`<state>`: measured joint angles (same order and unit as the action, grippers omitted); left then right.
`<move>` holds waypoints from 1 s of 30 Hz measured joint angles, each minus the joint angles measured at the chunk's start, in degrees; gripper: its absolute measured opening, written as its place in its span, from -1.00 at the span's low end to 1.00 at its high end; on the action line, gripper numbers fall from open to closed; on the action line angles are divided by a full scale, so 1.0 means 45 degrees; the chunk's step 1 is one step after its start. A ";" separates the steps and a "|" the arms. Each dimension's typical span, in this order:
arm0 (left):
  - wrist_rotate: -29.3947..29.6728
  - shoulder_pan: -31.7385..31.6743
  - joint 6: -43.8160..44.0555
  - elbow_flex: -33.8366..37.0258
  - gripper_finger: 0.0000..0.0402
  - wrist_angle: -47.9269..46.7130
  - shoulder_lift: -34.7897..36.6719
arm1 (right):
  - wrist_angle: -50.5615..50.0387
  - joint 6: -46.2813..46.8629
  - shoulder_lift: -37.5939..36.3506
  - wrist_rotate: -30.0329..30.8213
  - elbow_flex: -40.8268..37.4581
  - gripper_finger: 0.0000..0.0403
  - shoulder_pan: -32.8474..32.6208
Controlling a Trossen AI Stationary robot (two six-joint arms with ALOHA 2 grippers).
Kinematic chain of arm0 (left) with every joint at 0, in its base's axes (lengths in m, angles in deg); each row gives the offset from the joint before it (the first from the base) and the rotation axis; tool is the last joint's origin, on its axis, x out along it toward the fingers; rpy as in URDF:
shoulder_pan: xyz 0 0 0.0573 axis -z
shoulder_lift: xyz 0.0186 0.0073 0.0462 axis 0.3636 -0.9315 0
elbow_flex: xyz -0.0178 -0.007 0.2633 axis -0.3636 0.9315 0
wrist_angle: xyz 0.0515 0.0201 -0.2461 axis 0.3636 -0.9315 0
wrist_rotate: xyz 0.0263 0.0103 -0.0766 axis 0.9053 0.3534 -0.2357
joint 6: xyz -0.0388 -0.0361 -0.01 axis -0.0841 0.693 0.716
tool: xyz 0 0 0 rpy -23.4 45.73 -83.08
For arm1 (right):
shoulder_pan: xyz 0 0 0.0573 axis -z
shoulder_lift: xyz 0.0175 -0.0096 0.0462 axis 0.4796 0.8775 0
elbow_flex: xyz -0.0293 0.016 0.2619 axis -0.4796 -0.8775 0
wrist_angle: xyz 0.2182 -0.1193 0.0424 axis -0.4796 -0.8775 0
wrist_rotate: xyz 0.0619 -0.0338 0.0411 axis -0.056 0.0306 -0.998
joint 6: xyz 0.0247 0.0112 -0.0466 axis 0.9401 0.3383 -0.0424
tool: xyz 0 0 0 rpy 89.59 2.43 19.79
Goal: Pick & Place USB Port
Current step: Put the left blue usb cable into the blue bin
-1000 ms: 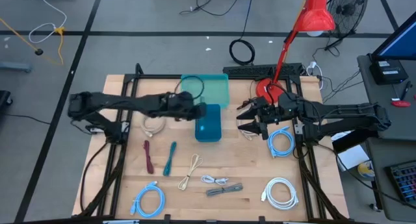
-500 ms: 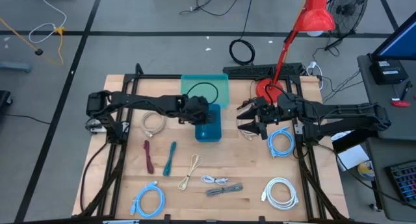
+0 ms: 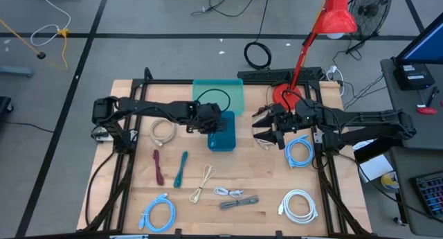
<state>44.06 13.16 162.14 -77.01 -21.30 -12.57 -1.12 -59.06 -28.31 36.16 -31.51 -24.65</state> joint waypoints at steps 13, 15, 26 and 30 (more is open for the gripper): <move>-0.0472 -0.0184 -0.0079 0.0005 -0.91 -0.0099 -0.0261 | 0.0000 -0.0044 0.0001 0.0010 0.0000 0.26 0.0000; -0.0649 -0.0179 -0.0227 0.0005 -0.93 -0.0066 -0.0649 | 0.0000 -0.0047 0.0000 0.0013 0.0003 0.26 0.0000; -0.0992 -0.0145 -0.0058 0.0015 -0.90 0.0832 -0.1608 | -0.0121 -0.0010 0.0000 0.0000 0.0010 0.26 0.0000; -0.1235 -0.0300 -0.0203 0.0015 -0.93 0.0786 -0.1579 | -0.0116 -0.0026 -0.0005 0.0004 0.0010 0.26 0.0000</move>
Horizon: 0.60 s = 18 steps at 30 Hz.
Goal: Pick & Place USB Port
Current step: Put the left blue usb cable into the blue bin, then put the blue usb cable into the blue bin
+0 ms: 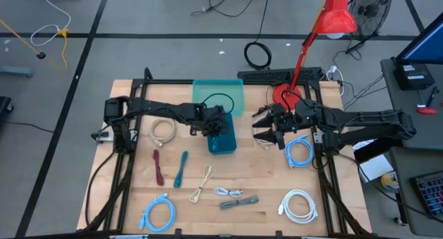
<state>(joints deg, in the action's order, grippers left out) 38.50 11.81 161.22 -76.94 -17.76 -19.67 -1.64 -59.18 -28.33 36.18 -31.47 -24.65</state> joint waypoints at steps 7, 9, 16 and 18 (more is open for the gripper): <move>-0.0098 -0.0049 -0.0461 0.0000 -0.62 0.0089 0.0005 | 0.0008 -0.0174 0.0000 0.0011 0.0000 0.26 0.0000; -0.0100 -0.0083 -0.0592 0.0000 -0.51 0.0098 0.0005 | 0.0004 -0.0205 0.0000 0.0015 0.0000 0.26 0.0000; -0.0134 -0.0527 -0.1293 -0.0034 -0.28 0.0180 0.0286 | 0.0006 -0.0259 0.0000 0.0015 0.0000 0.26 0.0000; -0.0153 -0.0716 -0.1832 -0.0241 -0.28 0.0162 0.0612 | 0.0000 -0.0301 0.0000 0.0015 0.0000 0.26 0.0000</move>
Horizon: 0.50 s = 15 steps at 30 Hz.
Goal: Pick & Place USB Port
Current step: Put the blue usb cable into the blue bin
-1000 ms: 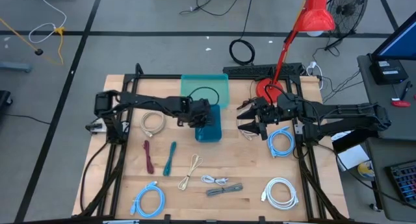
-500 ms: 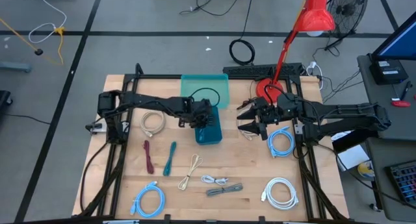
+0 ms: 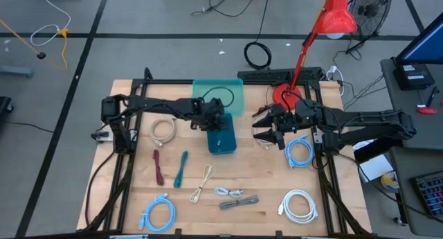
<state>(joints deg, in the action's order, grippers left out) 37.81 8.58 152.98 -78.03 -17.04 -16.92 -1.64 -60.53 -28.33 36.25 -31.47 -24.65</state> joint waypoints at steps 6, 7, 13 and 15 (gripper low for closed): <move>-0.0606 -0.0151 -0.1778 -0.1410 -0.37 -0.0326 0.1446 | -0.0172 -0.0003 -0.0036 0.0005 0.0000 0.26 0.0000; -0.0619 -0.0004 -0.1880 -0.1617 -0.39 -0.0606 0.1731 | -0.0228 -0.0003 -0.0063 0.0005 0.0000 0.26 0.0000; -0.0064 0.2160 -0.0907 -0.2037 -0.55 -0.2493 0.2941 | -0.0292 -0.0008 -0.0197 0.0019 0.0000 0.26 0.0010; 0.0324 0.3188 0.0041 -0.2037 -0.59 -0.3135 0.3051 | -0.0468 -0.0008 -0.0249 0.0019 0.0000 0.26 0.0005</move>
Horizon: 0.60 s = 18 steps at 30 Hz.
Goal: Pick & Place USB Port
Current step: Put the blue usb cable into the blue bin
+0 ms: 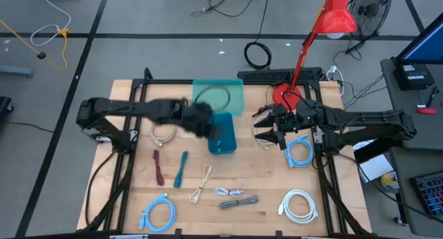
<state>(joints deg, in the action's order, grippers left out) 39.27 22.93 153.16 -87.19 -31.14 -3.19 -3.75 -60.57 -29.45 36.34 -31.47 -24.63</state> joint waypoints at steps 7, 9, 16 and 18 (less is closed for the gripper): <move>0.1369 0.3468 0.4997 0.0019 -0.60 -0.3822 -0.0135 | -0.0706 -0.0042 -0.0095 -0.0005 0.0000 0.26 0.0000; 0.1625 0.4285 0.6522 0.0019 -0.59 -0.5182 -0.0156 | -0.0844 -0.0044 -0.0113 -0.0004 0.0000 0.26 0.0000; 0.1992 0.5998 1.0015 0.1484 -0.56 -0.5665 -0.0271 | -0.0878 -0.0044 -0.0106 -0.0005 0.0000 0.26 0.0000; 0.1905 0.6032 1.0088 0.2369 -0.50 -0.4549 -0.0269 | -0.0893 -0.0044 -0.0106 -0.0005 0.0000 0.26 0.0000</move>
<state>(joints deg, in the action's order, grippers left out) 47.84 50.08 198.56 -76.53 -51.61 -4.40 -7.77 -60.76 -29.93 36.32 -31.47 -24.63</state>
